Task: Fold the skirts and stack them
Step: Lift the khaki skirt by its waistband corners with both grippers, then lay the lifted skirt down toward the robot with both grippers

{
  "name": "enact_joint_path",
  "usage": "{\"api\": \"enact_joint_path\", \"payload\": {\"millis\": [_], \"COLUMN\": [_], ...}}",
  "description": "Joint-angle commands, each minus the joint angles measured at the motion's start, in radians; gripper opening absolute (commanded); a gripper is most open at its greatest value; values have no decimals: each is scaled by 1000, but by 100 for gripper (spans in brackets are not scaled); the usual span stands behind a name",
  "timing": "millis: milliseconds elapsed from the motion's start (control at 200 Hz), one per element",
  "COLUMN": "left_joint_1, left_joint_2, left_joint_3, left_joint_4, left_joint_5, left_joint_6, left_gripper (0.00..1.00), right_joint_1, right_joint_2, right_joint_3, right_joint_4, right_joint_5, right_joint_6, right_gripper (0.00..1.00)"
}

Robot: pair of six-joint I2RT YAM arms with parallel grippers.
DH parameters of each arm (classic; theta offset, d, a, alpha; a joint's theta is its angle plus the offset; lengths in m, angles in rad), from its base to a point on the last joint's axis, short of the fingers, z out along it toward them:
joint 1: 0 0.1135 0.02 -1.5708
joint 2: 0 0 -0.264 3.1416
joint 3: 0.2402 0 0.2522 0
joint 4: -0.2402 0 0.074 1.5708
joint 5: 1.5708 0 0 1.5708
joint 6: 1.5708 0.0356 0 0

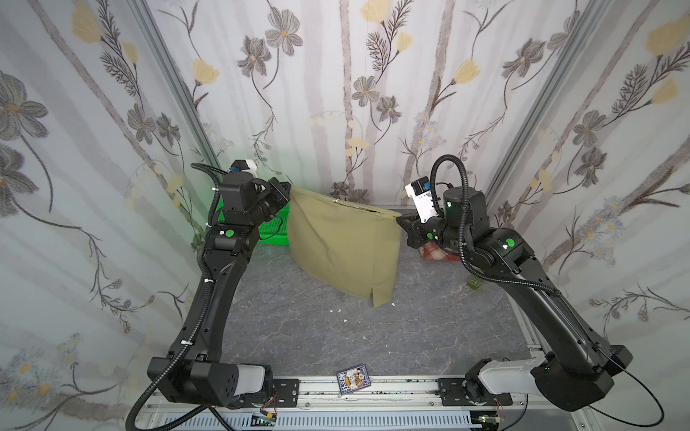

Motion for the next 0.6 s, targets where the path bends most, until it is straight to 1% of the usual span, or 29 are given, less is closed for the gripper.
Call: {"api": "enact_joint_path", "payload": {"millis": [0, 50, 115, 140, 200, 295, 365, 430, 480, 550, 600], "left_joint_1": [8, 6, 5, 4, 4, -1, -3, -4, -6, -15, -24], "left_joint_2": [92, 148, 227, 256, 319, 384, 400, 393, 371, 319, 269], "left_joint_3": [80, 137, 223, 258, 340, 444, 482, 478, 444, 346, 247], "left_joint_4": [30, 31, 31, 30, 30, 30, 30, 30, 30, 31, 32], "left_joint_5": [-161, -174, -174, -171, -152, -132, -132, -131, -128, -137, -148], "left_joint_6": [28, 37, 46, 48, 39, 27, 28, 29, 31, 36, 38], "left_gripper": [0, 0, 0, 0, 0, 0, 0, 0, 0, 0, 0], "right_joint_1": [-67, -102, -135, -147, -170, -185, -187, -186, -185, -177, -168], "right_joint_2": [28, 51, 80, 122, 168, 225, 245, 240, 230, 196, 159], "right_joint_3": [-8, 3, 45, 64, 127, 228, 278, 285, 270, 208, 118], "right_joint_4": [35, 67, 91, 96, 97, 78, 62, 53, 43, 34, 45], "right_joint_5": [62, 44, 46, 46, 55, 78, 89, 92, 87, 73, 70], "right_joint_6": [-12, -18, -28, -35, -49, -77, -94, -99, -98, -99, -89], "right_gripper": [0, 0, 0, 0, 0, 0, 0, 0, 0, 0, 0]}}
